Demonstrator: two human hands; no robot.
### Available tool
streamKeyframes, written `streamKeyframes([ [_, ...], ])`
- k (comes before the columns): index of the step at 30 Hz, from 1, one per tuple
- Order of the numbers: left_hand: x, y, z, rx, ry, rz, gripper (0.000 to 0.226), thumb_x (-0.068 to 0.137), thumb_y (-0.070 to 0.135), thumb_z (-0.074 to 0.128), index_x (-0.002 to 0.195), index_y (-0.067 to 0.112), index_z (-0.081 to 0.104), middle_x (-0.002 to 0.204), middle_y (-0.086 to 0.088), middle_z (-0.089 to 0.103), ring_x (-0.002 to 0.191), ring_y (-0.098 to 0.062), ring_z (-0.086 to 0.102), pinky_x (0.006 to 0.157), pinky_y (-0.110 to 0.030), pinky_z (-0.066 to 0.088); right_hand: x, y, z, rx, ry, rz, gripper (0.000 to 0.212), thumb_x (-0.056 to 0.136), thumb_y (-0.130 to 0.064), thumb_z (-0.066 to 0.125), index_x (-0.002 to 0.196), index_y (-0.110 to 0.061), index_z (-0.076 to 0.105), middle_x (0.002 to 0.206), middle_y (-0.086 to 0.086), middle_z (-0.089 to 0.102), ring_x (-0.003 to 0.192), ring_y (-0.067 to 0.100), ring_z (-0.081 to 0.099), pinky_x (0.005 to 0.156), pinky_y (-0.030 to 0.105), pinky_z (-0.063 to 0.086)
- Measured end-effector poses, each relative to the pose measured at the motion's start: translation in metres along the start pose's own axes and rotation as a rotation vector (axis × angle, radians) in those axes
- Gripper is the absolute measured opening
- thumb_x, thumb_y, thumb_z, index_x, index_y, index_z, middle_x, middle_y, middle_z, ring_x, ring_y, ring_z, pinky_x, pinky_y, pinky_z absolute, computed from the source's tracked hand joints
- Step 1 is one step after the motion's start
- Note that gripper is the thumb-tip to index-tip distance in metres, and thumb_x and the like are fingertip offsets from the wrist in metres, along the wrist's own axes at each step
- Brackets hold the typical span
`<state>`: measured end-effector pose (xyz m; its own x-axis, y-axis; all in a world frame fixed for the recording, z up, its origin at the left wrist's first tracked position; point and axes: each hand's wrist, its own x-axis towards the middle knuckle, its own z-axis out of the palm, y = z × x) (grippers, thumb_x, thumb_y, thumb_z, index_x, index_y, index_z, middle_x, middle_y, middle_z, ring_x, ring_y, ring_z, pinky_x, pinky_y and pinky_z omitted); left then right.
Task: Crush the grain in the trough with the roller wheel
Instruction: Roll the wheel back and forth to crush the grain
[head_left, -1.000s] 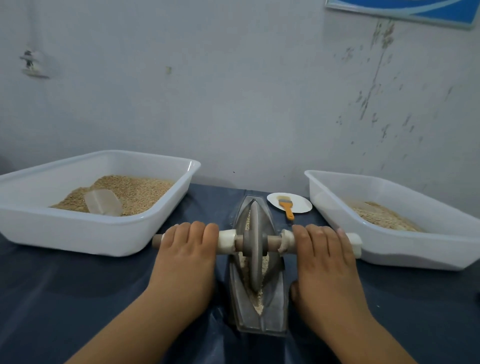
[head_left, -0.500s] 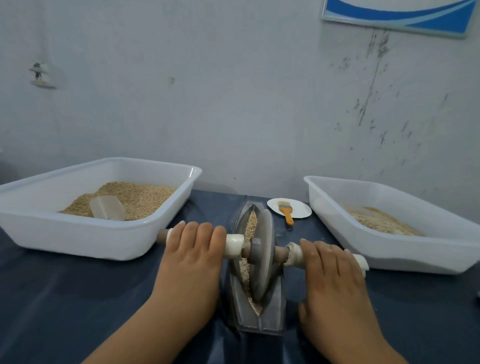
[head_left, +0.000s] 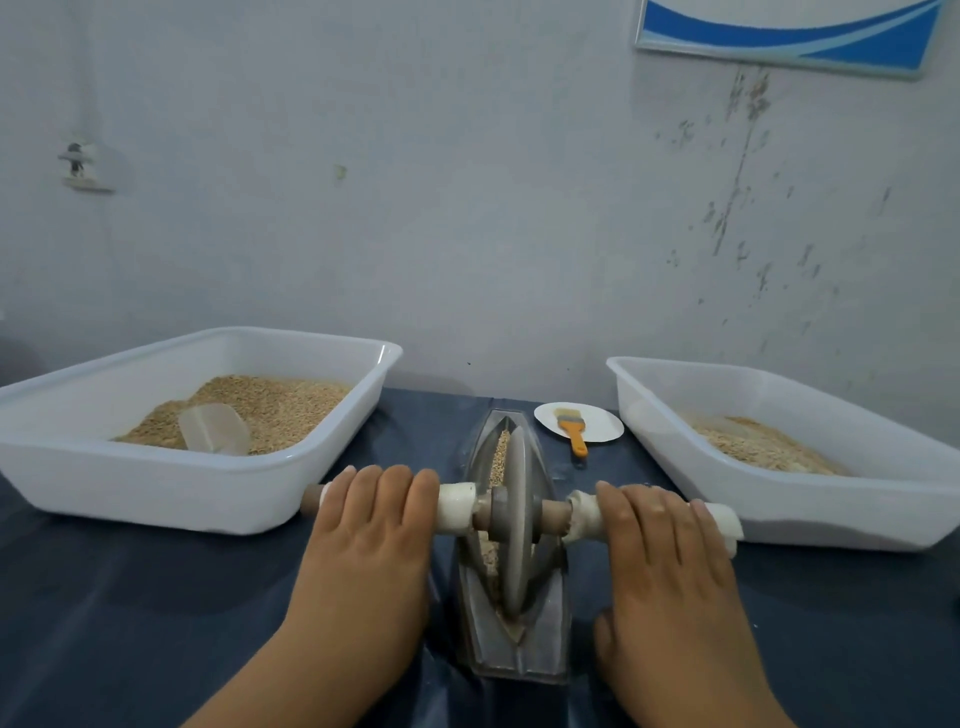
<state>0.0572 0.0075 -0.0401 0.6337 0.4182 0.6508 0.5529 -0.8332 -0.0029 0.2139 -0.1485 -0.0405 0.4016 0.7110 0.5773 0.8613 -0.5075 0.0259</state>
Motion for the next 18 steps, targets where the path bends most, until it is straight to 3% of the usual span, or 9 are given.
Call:
streamKeyframes([
  [2,0.006,-0.001,0.004,0.028,-0.014,-0.002,0.046,0.059,0.003,0.060,0.104,0.006,0.063,0.091,-0.009,0.057,0.081,-0.032,0.055,0.089,-0.052,0.047,0.003,0.002,-0.001,-0.034,-0.078,-0.004,0.089,0.047,-0.010,0.076,0.134,-0.003,0.055,0.124,0.014,0.057,0.119,0.036,0.053,0.109,0.050,0.024],
  [4,0.018,0.004,0.001,0.067,-0.105,-0.032,0.046,0.062,0.006,0.066,0.107,0.008,0.061,0.094,-0.008,0.056,0.086,-0.031,0.054,0.098,-0.051,0.042,0.015,-0.002,-0.006,-0.095,-0.186,0.052,0.087,0.075,-0.021,0.063,0.151,-0.012,0.024,0.146,0.008,0.033,0.138,0.028,0.031,0.120,0.045,0.006],
  [7,0.034,0.011,-0.001,0.165,-0.199,-0.035,0.048,0.080,0.019,0.050,0.127,0.017,0.039,0.117,-0.002,0.044,0.109,-0.026,0.042,0.115,-0.045,0.016,0.027,-0.001,-0.005,-0.130,-0.251,0.075,0.080,0.090,-0.027,0.046,0.152,-0.020,-0.003,0.152,0.000,0.011,0.144,0.022,0.010,0.121,0.041,-0.007],
  [9,0.029,0.012,-0.003,0.162,-0.224,-0.040,0.046,0.081,0.019,0.044,0.127,0.017,0.041,0.115,-0.001,0.044,0.108,-0.026,0.043,0.115,-0.047,0.017,0.021,0.002,-0.006,-0.122,-0.265,0.045,0.088,0.084,-0.025,0.056,0.154,-0.016,0.004,0.151,0.005,0.017,0.143,0.026,0.018,0.122,0.045,0.002],
  [10,0.022,0.012,-0.003,0.116,-0.172,-0.029,0.045,0.078,0.016,0.045,0.122,0.014,0.050,0.109,-0.003,0.049,0.102,-0.028,0.047,0.112,-0.050,0.024,0.015,0.001,-0.006,-0.127,-0.256,0.039,0.094,0.073,-0.021,0.068,0.153,-0.009,0.020,0.146,0.010,0.031,0.138,0.032,0.033,0.121,0.048,0.013],
  [12,0.008,0.007,0.002,0.034,-0.002,0.003,0.041,0.073,0.010,0.043,0.110,0.008,0.061,0.097,-0.007,0.054,0.091,-0.032,0.054,0.103,-0.054,0.036,0.000,0.006,0.003,-0.035,-0.059,0.014,0.093,0.045,-0.006,0.079,0.134,0.000,0.055,0.121,0.016,0.059,0.113,0.039,0.059,0.109,0.051,0.033],
  [14,0.007,0.003,0.007,0.041,0.029,0.019,0.040,0.073,0.008,0.046,0.109,0.007,0.062,0.097,-0.009,0.055,0.091,-0.034,0.055,0.100,-0.055,0.038,-0.002,0.008,0.004,-0.038,-0.055,-0.010,0.092,0.039,-0.004,0.079,0.129,0.000,0.061,0.116,0.015,0.063,0.108,0.039,0.062,0.106,0.050,0.033],
  [16,0.018,0.005,0.003,0.084,-0.130,-0.003,0.042,0.075,0.012,0.054,0.118,0.011,0.055,0.105,-0.006,0.052,0.099,-0.031,0.052,0.107,-0.051,0.032,0.005,0.006,-0.004,-0.089,-0.185,0.017,0.098,0.057,-0.016,0.077,0.147,-0.004,0.039,0.137,0.013,0.047,0.128,0.035,0.047,0.118,0.048,0.020],
  [18,0.035,0.008,-0.004,0.164,-0.235,-0.025,0.049,0.081,0.021,0.050,0.129,0.019,0.037,0.119,0.000,0.041,0.112,-0.025,0.041,0.115,-0.044,0.017,0.020,0.004,-0.007,-0.115,-0.238,0.046,0.092,0.082,-0.027,0.058,0.155,-0.015,0.003,0.153,0.005,0.016,0.144,0.026,0.016,0.122,0.044,-0.003],
])
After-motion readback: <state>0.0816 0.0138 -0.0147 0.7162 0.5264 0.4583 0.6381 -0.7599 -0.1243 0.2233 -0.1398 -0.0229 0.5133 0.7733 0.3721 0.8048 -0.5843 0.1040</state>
